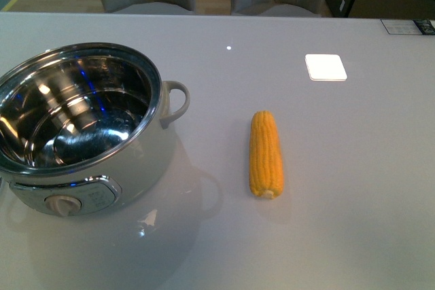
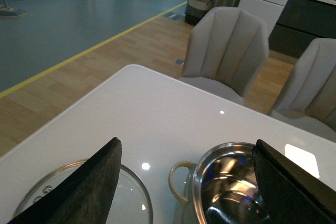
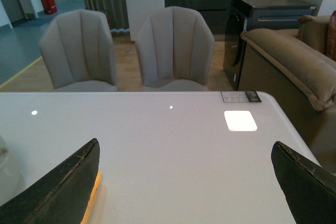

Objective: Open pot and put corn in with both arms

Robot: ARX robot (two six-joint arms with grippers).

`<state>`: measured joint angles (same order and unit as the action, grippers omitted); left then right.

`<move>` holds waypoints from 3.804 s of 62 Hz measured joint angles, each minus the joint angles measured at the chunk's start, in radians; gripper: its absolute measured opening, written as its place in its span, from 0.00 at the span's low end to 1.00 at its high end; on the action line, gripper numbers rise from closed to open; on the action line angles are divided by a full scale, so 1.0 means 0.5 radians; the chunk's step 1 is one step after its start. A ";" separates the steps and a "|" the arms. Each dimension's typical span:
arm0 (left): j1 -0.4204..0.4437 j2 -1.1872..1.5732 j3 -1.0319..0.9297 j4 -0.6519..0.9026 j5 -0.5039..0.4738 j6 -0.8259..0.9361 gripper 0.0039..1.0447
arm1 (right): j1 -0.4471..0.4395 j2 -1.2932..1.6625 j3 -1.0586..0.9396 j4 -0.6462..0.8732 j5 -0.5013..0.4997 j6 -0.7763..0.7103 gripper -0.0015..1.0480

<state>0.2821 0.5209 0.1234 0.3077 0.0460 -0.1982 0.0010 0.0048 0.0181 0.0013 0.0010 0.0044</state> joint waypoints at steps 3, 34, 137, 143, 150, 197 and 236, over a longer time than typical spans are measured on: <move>-0.027 -0.051 -0.003 -0.047 -0.003 -0.008 0.77 | 0.000 0.000 0.000 0.000 0.000 0.000 0.92; -0.287 -0.534 -0.084 -0.532 -0.152 -0.079 0.94 | 0.000 0.000 0.000 0.000 0.000 0.000 0.92; -0.558 -1.029 -0.225 -0.613 -0.091 0.379 0.93 | 0.072 0.134 0.108 -0.287 0.218 0.154 0.92; -0.558 -1.032 -0.225 -0.613 -0.089 0.379 0.94 | 0.191 0.657 0.382 -0.902 0.561 0.558 0.92; -0.558 -1.032 -0.225 -0.613 -0.092 0.380 0.94 | 0.224 0.932 0.428 -0.888 0.545 0.745 0.92; -0.558 -1.032 -0.225 -0.614 -0.092 0.380 0.94 | 0.786 3.678 1.361 0.669 0.275 0.787 0.92; -0.558 -1.032 -0.225 -0.614 -0.092 0.380 0.94 | 0.996 4.491 1.911 0.635 0.455 0.700 0.92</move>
<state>0.0029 0.0051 0.0109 0.0006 -0.0002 -0.0082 0.4988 2.2501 0.9737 0.3187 0.2287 0.3546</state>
